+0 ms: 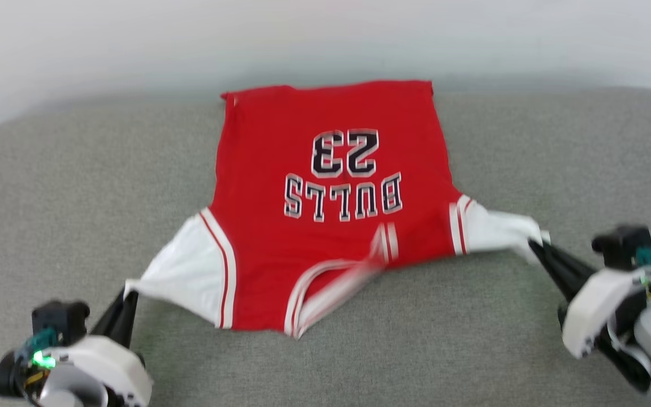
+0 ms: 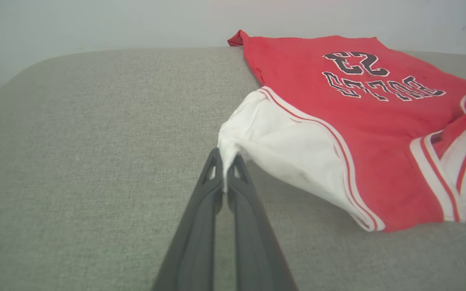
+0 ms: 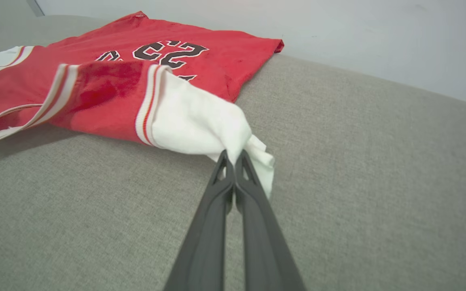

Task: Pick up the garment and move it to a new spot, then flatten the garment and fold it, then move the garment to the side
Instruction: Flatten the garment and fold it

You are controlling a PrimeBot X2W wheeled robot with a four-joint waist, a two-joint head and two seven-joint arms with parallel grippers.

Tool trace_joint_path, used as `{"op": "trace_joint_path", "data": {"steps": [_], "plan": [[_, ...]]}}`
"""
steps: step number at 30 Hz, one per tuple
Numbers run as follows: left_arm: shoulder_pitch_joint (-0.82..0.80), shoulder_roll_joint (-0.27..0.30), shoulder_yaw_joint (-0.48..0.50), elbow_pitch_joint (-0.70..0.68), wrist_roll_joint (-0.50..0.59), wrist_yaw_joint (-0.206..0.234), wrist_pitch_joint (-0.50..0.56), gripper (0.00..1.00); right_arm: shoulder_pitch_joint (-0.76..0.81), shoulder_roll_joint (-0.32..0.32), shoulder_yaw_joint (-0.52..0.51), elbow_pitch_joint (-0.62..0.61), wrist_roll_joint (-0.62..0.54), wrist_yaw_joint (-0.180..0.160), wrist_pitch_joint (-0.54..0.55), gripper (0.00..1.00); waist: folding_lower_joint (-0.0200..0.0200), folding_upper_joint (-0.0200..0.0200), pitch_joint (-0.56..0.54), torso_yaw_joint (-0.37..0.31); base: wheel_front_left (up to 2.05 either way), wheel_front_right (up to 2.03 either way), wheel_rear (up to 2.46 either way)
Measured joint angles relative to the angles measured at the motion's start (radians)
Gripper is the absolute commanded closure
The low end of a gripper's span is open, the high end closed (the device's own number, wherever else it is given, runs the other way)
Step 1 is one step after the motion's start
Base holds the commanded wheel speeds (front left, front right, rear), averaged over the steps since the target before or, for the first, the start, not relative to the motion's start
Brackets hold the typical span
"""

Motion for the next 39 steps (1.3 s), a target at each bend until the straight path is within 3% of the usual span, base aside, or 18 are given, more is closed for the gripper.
{"op": "trace_joint_path", "data": {"steps": [13, 22, 25, 27, 34, 39], "plan": [[0.263, -0.010, 0.060, 0.001, -0.042, 0.032, 0.000, 1.00, 0.354, -0.042, -0.131, -0.077, 0.025, 0.000, 0.000, 1.00, 0.0001, 0.0001, -0.113, 0.003, 0.00, 0.00, 0.00], [0.369, -0.045, 0.097, -0.035, -0.024, 0.043, 0.000, 1.00, 0.602, -0.058, -0.228, -0.173, 0.015, 0.000, 0.073, 1.00, 0.0003, 0.0000, -0.131, 0.022, 0.00, 0.00, 0.00], [0.391, -0.060, 0.111, -0.044, -0.005, 0.045, 0.000, 1.00, 0.664, -0.047, -0.317, -0.210, -0.030, 0.000, 0.099, 1.00, 0.0003, 0.0000, -0.131, 0.022, 0.00, 0.00, 0.00], [0.391, -0.062, 0.114, -0.049, 0.008, 0.045, 0.000, 1.00, 0.671, -0.032, -0.350, -0.227, -0.049, 0.000, 0.119, 0.00, 0.0003, 0.0000, -0.130, 0.023, 0.00, 0.00, 0.00], [0.378, -0.073, 0.115, -0.081, 0.049, 0.045, 0.000, 1.00, 0.655, -0.026, -0.501, -0.328, -0.117, 0.000, 0.168, 0.00, 0.0003, 0.0000, -0.121, 0.030, 0.00, 0.00, 0.00], [0.350, -0.092, 0.129, -0.137, 0.095, 0.056, 0.000, 1.00, 0.549, -0.041, -0.651, -0.439, -0.164, 0.000, 0.207, 0.00, 0.0005, 0.0000, -0.090, 0.039, 0.00, 0.00, 0.00]]}}
